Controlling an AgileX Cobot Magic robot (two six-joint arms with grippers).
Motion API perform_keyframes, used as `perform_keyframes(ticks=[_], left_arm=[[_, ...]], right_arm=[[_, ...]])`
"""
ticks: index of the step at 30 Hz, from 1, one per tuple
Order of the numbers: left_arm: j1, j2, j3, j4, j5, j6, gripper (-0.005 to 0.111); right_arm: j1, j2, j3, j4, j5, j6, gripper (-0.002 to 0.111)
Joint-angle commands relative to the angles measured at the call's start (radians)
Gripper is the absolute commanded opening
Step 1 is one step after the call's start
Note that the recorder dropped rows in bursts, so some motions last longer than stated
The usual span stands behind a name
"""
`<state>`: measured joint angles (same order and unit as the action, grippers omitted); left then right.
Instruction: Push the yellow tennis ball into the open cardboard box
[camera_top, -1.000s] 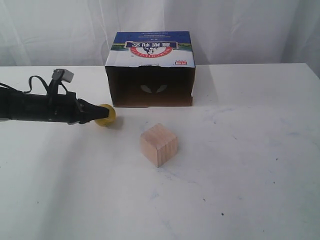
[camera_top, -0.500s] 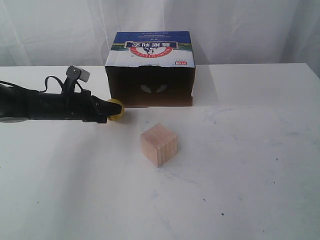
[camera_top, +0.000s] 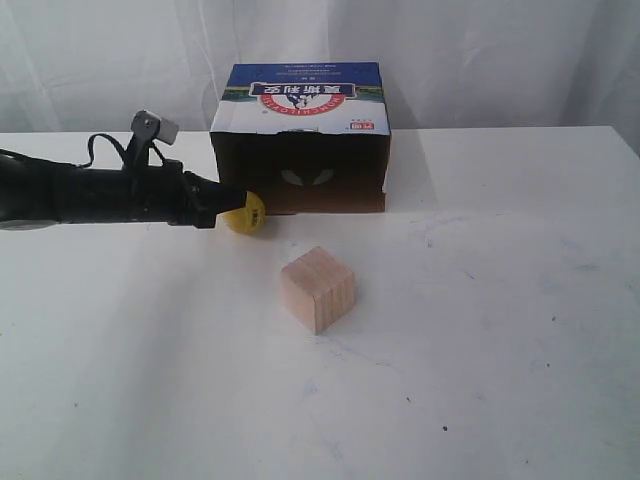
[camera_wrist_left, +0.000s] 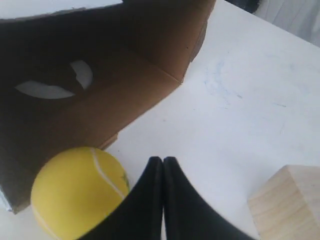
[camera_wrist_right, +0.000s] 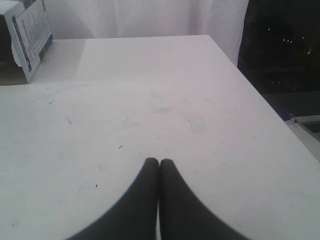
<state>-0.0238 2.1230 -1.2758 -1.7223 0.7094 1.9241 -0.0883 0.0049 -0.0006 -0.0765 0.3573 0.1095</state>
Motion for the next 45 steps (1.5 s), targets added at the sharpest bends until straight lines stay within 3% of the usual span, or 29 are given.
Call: perform_keyframes(ticks=[1,13,18,21,27,32,37,42,45], left_arm=[[-0.002,-0.016,-0.004,0.046,-0.013,-0.013,0.000],[-0.008,-0.016,-0.004,0.197,-0.016,-0.066,0.000],[-0.008,-0.016,-0.004,0.250,-0.143,-0.093,0.000],[-0.004,-0.012,-0.004,0.242,-0.230,0.012,0.000],[-0.008,0.040,-0.004,0.127,-0.219,0.135,0.000],[-0.010,0.040,-0.004,0.049,-0.133,0.168,0.000],[-0.010,0.040,-0.004,0.050,-0.051,0.161,0.000],[-0.010,-0.010,0.002,0.154,0.016,0.077,0.000],[-0.006,-0.070,0.022,0.113,-0.079,0.090,0.000]], right_arm=[[-0.008,-0.005,0.001,0.001,-0.006,0.000,0.000],[-0.008,-0.005,0.001,0.001,-0.006,0.000,0.000],[-0.008,-0.005,0.001,0.001,-0.006,0.000,0.000],[-0.008,-0.005,0.001,0.001,-0.006,0.000,0.000],[-0.008,-0.005,0.001,0.001,-0.006,0.000,0.000],[-0.008,-0.005,0.001,0.001,-0.006,0.000,0.000],[-0.008,-0.005,0.001,0.001,-0.006,0.000,0.000],[-0.008,-0.005,0.001,0.001,-0.006,0.000,0.000],[-0.008,-0.005,0.001,0.001,-0.006,0.000,0.000]])
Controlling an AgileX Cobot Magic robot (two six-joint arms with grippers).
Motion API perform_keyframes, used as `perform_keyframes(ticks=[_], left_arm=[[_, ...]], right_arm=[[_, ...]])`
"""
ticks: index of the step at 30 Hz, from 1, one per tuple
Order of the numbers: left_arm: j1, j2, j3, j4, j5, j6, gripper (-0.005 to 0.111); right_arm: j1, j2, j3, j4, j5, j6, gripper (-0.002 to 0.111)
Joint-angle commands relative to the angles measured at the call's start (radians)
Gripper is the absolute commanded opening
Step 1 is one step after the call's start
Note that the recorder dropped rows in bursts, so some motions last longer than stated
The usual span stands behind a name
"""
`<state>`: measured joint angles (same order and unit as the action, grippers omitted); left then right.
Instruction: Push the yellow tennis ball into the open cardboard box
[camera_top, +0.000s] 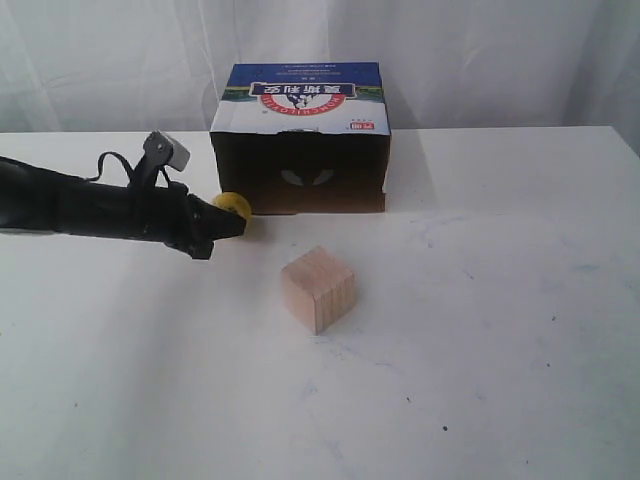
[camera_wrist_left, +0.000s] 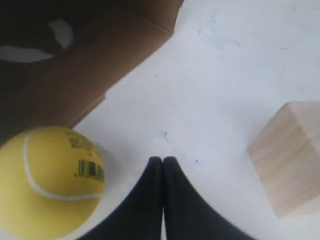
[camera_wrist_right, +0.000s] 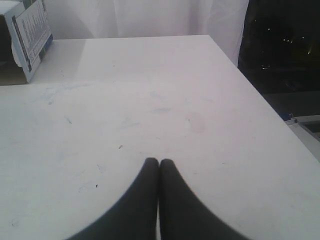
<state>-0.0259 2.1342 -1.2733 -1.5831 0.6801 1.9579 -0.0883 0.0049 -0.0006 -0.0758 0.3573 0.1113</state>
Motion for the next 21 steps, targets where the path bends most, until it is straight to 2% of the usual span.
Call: perform_keyframes(ticks=[1,3,5,17,21], left_arm=[[0.001,-0.096,0.022,-0.047,-0.104,0.064,0.000],[0.004,-0.107,0.019,-0.120,-0.233,0.123,0.000],[0.004,-0.099,0.013,-0.136,-0.276,0.155,0.000],[0.000,-0.069,0.038,-0.119,-0.171,0.133,0.000],[0.000,-0.073,0.038,-0.026,-0.166,0.081,0.000]], right_arm=[[-0.008,-0.005,0.001,0.000,-0.006,-0.002,0.000],[-0.008,-0.005,0.001,0.000,-0.006,-0.002,0.000],[-0.008,-0.005,0.001,0.000,-0.006,-0.002,0.000],[-0.008,-0.005,0.001,0.000,-0.006,-0.002,0.000],[-0.008,-0.005,0.001,0.000,-0.006,-0.002,0.000]])
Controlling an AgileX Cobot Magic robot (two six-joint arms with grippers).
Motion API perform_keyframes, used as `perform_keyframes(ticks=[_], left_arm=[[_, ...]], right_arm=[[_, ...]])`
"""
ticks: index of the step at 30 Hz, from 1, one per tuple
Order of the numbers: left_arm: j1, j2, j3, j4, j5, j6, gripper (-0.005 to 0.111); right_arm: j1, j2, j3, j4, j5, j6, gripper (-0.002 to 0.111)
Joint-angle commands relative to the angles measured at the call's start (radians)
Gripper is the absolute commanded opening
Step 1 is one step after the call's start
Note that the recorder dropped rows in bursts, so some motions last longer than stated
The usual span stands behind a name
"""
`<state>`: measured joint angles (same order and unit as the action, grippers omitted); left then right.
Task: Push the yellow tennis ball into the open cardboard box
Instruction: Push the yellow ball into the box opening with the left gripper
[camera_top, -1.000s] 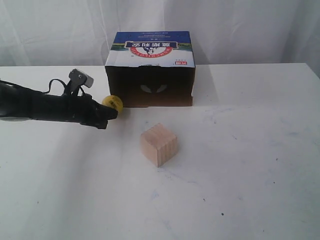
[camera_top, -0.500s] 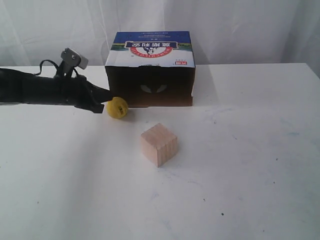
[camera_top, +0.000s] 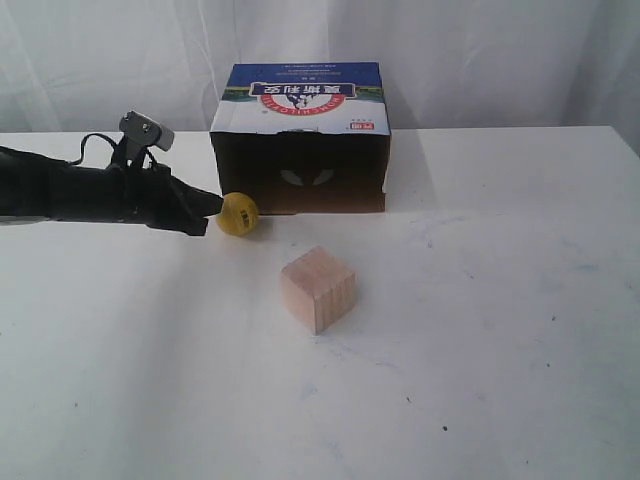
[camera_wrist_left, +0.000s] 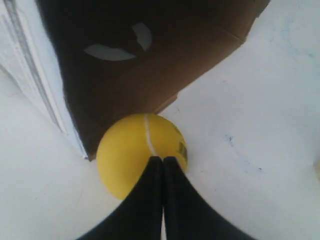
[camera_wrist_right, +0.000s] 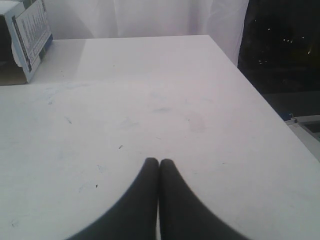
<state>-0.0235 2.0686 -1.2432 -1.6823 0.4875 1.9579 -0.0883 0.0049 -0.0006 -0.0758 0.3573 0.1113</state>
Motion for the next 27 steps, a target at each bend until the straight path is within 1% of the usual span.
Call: perform_keyframes(ticks=[1,3,5,8,10,14,16,19,23,27], left_arm=[[-0.002,-0.007,0.008,0.122,0.008,0.055,0.000],[-0.002,-0.007,0.008,0.183,-0.049,0.009,0.000],[-0.002,-0.005,0.008,0.193,-0.105,0.011,0.000],[-0.002,0.004,0.008,0.153,-0.119,0.094,0.000],[-0.002,0.018,0.006,0.094,-0.092,0.154,0.000],[-0.002,0.076,-0.028,0.073,-0.025,0.154,0.000],[-0.004,0.102,-0.049,0.050,-0.020,0.154,0.000],[-0.011,0.117,-0.078,0.043,-0.030,0.154,0.000],[-0.020,0.118,-0.117,0.043,0.017,0.154,0.000],[-0.051,0.118,-0.143,0.029,0.035,0.145,0.000]], right_arm=[[-0.008,-0.005,0.001,0.000,-0.006,-0.002,0.000],[-0.008,-0.005,0.001,0.000,-0.006,-0.002,0.000],[-0.008,-0.005,0.001,0.000,-0.006,-0.002,0.000],[-0.008,-0.005,0.001,0.000,-0.006,-0.002,0.000],[-0.008,-0.005,0.001,0.000,-0.006,-0.002,0.000],[-0.008,-0.005,0.001,0.000,-0.006,-0.002,0.000],[-0.008,-0.005,0.001,0.000,-0.006,-0.002,0.000],[-0.008,-0.005,0.001,0.000,-0.006,-0.002,0.000],[-0.008,-0.005,0.001,0.000,-0.006,-0.002,0.000],[-0.008,-0.005,0.001,0.000,-0.006,-0.002,0.000]])
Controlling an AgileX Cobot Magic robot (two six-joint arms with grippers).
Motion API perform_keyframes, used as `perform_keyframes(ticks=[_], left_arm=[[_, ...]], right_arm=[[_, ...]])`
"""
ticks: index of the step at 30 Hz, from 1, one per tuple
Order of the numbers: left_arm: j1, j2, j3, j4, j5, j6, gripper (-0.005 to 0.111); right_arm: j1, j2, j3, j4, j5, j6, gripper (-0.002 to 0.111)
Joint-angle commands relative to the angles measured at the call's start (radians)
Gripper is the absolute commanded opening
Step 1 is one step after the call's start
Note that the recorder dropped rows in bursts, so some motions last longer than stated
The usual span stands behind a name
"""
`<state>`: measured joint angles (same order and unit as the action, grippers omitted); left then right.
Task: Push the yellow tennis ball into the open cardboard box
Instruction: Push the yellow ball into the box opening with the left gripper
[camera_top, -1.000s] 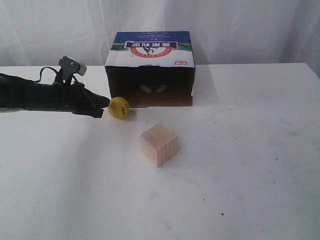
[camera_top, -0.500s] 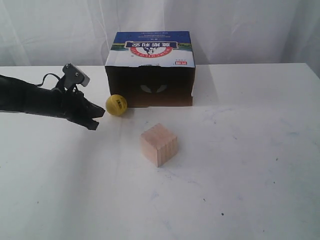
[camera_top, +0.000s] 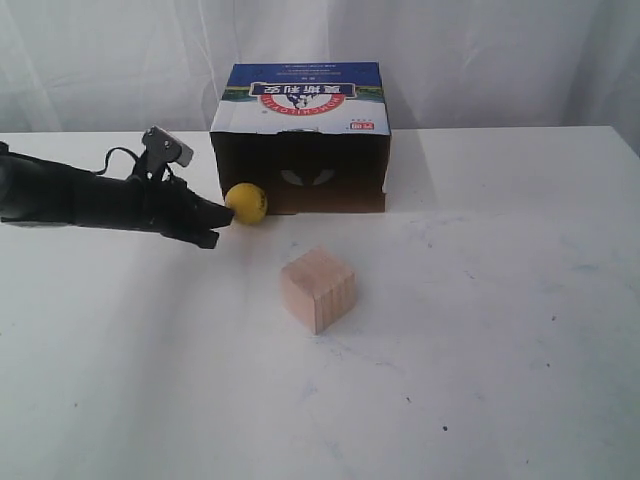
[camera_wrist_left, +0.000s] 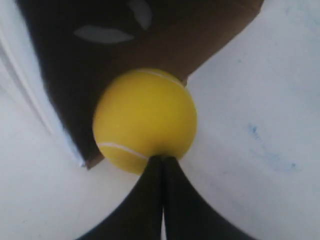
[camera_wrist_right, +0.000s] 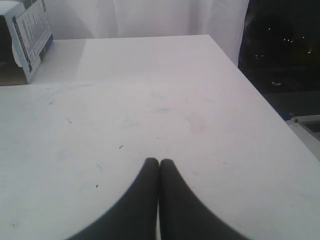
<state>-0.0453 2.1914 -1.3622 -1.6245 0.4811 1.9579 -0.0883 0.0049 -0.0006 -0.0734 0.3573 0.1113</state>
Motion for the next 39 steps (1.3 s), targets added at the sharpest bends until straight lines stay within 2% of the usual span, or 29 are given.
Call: perform_keyframes(ticks=[1,8,10,13,18,27,32,36,39], left_arm=[[-0.038,-0.004,-0.030,-0.037,0.040,0.145,0.000],[-0.077,-0.005,-0.091,-0.064,-0.036,0.102,0.000],[-0.075,-0.026,-0.085,0.033,0.015,0.006,0.000],[-0.075,-0.046,-0.064,0.149,0.157,-0.041,0.000],[-0.079,-0.023,-0.079,0.083,0.200,0.003,0.000],[-0.097,0.070,-0.093,0.091,0.291,0.014,0.000],[-0.108,0.105,-0.123,0.076,0.221,0.057,0.000],[-0.110,0.171,-0.242,0.070,0.205,0.026,0.000],[-0.119,0.215,-0.336,0.077,0.041,-0.154,0.000]], right_arm=[[-0.008,-0.005,0.001,-0.003,-0.006,-0.002,0.000],[-0.008,-0.005,0.001,-0.003,-0.006,-0.002,0.000],[-0.008,-0.005,0.001,-0.003,-0.006,-0.002,0.000],[-0.008,-0.005,0.001,-0.003,-0.006,-0.002,0.000],[-0.008,-0.005,0.001,-0.003,-0.006,-0.002,0.000],[-0.008,-0.005,0.001,-0.003,-0.006,-0.002,0.000],[-0.008,-0.005,0.001,-0.003,-0.006,-0.002,0.000],[-0.008,-0.005,0.001,-0.003,-0.006,-0.002,0.000],[-0.008,-0.005,0.001,-0.003,-0.006,-0.002,0.000]])
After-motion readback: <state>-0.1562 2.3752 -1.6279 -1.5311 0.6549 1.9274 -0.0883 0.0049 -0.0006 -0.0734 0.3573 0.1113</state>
